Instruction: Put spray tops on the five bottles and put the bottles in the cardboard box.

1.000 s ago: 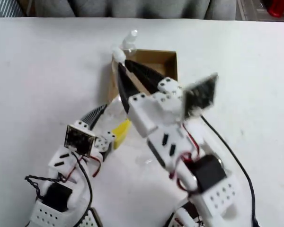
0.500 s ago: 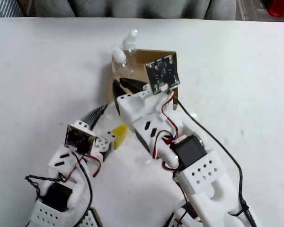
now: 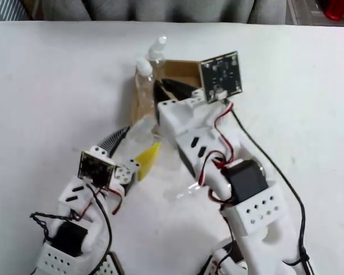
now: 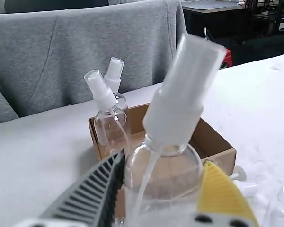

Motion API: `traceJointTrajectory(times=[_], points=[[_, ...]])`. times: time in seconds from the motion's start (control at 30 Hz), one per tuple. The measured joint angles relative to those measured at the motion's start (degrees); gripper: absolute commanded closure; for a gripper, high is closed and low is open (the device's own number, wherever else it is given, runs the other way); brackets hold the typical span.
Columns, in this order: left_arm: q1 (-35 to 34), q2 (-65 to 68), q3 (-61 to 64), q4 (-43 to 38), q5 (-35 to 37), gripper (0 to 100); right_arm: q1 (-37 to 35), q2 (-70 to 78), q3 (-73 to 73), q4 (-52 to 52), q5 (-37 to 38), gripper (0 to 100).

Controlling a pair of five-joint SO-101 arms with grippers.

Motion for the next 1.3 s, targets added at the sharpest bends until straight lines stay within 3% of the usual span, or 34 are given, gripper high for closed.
traceJointTrajectory(times=[0.27,0.53,0.77,1.0,1.3], points=[[-5.27,0.70,-2.29,0.00,5.80,95,2.81,-4.48,0.00,17.05,0.00,98.4],[-6.33,23.47,-16.09,-7.82,6.51,95,5.98,-12.75,7.12,28.84,5.98,98.4],[-6.42,42.02,-20.04,-24.88,6.68,95,17.67,-23.91,26.64,26.11,13.71,98.4],[-6.42,55.30,-21.98,-40.35,6.68,95,29.80,-32.44,45.27,15.91,19.43,98.4],[-6.42,73.58,-29.19,-51.87,6.68,98,32.35,-38.68,64.53,1.23,20.04,98.4]])
